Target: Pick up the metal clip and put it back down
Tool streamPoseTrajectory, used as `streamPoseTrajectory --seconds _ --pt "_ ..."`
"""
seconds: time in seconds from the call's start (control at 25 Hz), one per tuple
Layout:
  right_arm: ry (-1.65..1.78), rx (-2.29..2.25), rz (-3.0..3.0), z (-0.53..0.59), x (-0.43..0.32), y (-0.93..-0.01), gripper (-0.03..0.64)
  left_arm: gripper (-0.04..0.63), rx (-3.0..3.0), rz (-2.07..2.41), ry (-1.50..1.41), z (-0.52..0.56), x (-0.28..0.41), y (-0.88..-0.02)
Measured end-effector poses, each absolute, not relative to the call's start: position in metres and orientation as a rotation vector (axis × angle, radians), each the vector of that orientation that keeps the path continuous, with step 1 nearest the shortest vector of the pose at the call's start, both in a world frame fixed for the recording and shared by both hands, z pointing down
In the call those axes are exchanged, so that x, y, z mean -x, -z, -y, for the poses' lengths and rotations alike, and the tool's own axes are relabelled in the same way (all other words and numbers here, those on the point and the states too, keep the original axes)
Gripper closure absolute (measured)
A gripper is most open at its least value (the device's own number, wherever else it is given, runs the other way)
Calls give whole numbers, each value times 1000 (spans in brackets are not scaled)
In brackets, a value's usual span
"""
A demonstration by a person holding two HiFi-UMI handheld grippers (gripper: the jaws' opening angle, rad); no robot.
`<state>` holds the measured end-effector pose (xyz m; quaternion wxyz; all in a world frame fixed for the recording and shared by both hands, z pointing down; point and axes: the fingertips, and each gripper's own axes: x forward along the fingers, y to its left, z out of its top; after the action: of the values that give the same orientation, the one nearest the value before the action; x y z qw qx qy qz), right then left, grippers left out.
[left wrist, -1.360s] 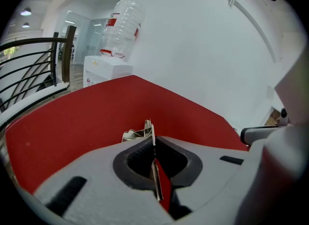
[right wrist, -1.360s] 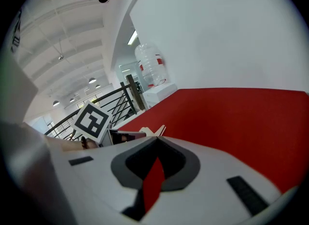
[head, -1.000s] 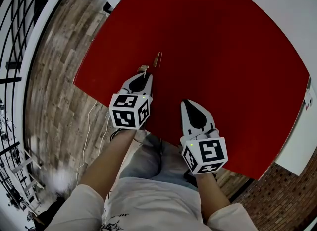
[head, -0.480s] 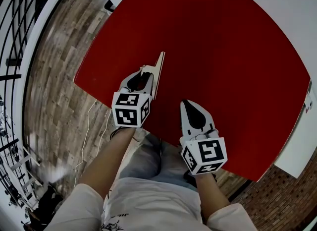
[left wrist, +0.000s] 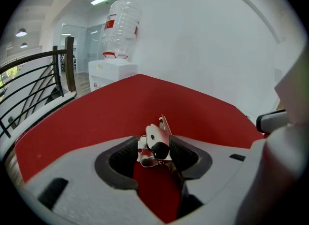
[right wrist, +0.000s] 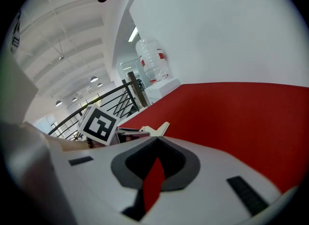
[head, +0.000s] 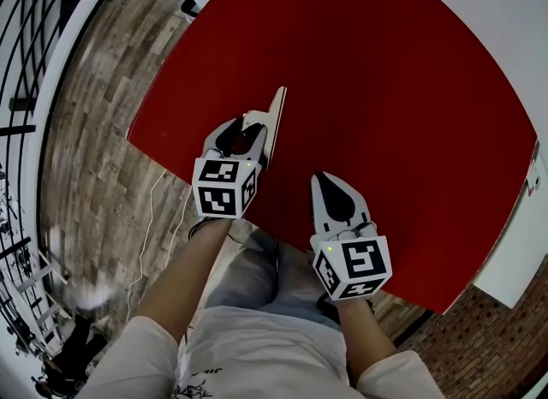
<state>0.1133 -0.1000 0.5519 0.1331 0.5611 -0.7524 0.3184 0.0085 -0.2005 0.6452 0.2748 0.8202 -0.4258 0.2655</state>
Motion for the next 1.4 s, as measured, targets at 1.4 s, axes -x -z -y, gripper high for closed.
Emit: streamPoseTrajectory --seconds 1.4 --pt "-568 -1660 2334 33 -107 -365 611 589 -2502 1352 -429 63 30 -385"
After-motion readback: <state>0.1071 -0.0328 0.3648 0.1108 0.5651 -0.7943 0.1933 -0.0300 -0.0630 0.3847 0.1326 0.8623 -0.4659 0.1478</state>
